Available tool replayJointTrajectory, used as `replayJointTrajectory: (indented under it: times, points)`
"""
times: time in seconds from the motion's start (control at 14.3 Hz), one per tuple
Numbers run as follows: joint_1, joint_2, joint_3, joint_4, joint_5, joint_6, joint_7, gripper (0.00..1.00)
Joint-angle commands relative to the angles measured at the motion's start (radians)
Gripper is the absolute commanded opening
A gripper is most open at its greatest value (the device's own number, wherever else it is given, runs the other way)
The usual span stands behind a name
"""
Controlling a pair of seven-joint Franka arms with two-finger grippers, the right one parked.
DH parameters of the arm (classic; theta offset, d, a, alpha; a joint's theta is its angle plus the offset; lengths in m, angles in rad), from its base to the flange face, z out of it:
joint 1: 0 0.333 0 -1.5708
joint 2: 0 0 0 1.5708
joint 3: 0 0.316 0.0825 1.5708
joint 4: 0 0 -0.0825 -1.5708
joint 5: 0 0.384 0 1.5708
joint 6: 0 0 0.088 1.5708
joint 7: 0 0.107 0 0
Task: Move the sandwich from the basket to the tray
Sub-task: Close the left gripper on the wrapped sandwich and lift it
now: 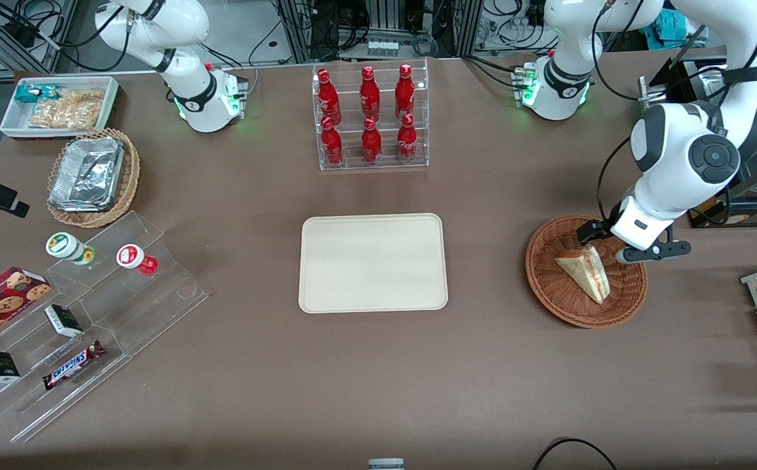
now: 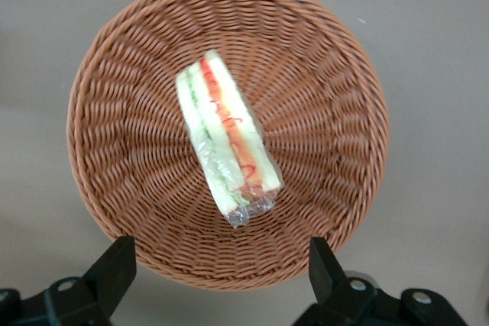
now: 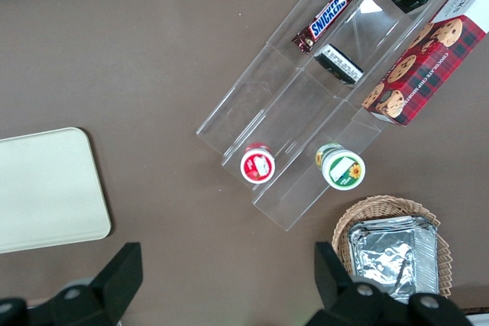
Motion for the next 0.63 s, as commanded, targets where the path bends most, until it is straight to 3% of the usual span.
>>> replayJointTrajectory:
  times: [0.0, 0.21, 0.56]
  points:
    - [-0.005, 0.034, -0.003, -0.008, 0.004, 0.078, -0.288, 1.0]
    - [-0.009, 0.082, -0.003, -0.013, 0.002, 0.169, -0.489, 1.0]
    - [-0.008, 0.16, -0.003, -0.011, -0.006, 0.215, -0.503, 0.98]
